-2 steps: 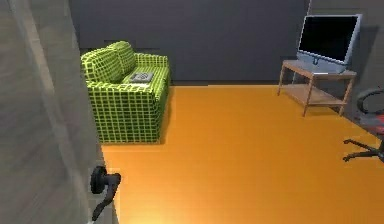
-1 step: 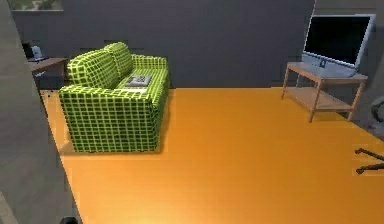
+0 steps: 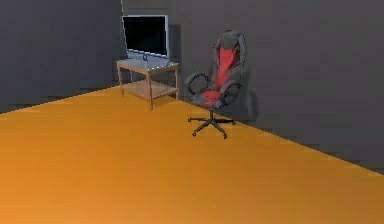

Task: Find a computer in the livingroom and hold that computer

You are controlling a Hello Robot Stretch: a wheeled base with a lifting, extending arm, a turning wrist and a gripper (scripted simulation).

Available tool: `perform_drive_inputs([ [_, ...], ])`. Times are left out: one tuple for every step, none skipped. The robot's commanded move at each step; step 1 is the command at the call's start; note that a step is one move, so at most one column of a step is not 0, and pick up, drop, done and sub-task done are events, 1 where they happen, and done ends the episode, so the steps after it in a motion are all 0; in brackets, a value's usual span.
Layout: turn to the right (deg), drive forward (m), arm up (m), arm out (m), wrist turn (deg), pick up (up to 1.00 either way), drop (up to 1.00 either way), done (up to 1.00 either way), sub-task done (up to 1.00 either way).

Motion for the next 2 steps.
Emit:
perform_drive_inputs([
  [3.0, 0.0, 0.0, 0.0, 0.0, 0.0, 0.0, 0.0, 0.0],
  [0.0, 0.35, 0.0, 0.0, 0.0, 0.0, 0.0, 0.0, 0.0],
])
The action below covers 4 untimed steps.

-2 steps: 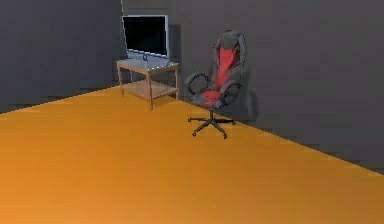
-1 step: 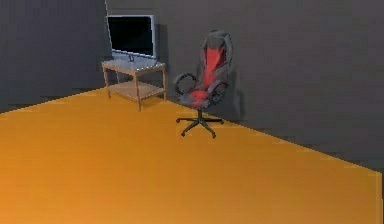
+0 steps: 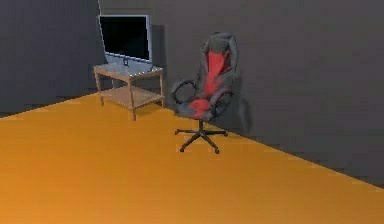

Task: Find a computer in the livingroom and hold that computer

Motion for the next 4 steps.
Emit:
perform_drive_inputs([
  [-45.0, 0.0, 0.0, 0.0, 0.0, 0.0, 0.0, 0.0, 0.0],
  [-24.0, 0.0, 0.0, 0.0, 0.0, 0.0, 0.0, 0.0, 0.0],
  [0.0, 0.35, 0.0, 0.0, 0.0, 0.0, 0.0, 0.0, 0.0],
  [-3.0, 0.0, 0.0, 0.0, 0.0, 0.0, 0.0, 0.0, 0.0],
])
